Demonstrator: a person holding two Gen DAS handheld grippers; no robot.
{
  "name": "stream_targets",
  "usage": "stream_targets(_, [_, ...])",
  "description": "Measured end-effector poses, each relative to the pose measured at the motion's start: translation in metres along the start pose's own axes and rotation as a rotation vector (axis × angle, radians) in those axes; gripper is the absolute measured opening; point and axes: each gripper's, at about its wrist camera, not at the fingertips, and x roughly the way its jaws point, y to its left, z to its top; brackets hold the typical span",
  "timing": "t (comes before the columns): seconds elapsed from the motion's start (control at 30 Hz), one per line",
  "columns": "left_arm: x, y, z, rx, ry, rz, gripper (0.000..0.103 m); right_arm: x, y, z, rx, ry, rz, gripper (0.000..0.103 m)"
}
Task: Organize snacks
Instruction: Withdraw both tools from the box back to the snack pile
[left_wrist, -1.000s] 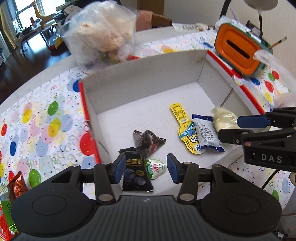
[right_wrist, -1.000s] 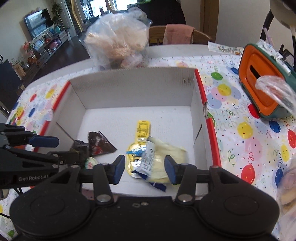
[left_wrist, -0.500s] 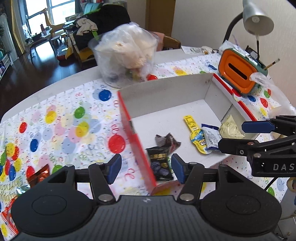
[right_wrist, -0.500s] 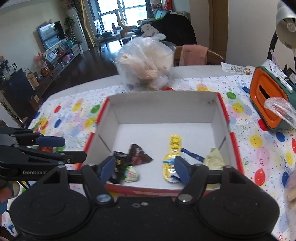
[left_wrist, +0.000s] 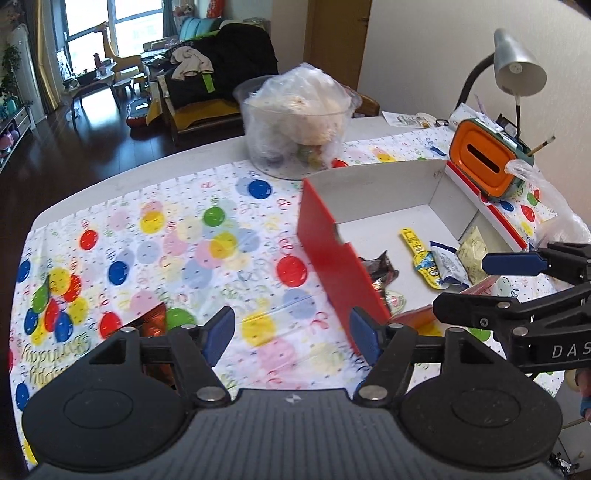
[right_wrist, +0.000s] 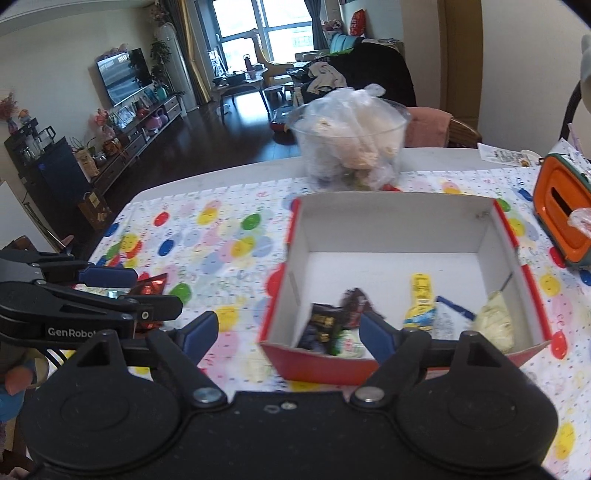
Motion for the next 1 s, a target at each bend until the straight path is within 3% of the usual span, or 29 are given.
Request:
stream_targets(0.53, [-0.035, 0.091, -0.043, -0.062, -0.029, 0.002, 0.076, 0.023, 0.096, -0.016, -0.051, 0.012, 0.028, 0.098])
stream_targets(1.0, [-0.042, 0.169, -0.081, -0.129, -0.009, 0.030, 0.077, 0.058, 0.152, -0.029, -0.083, 0.081, 0.050, 0.099])
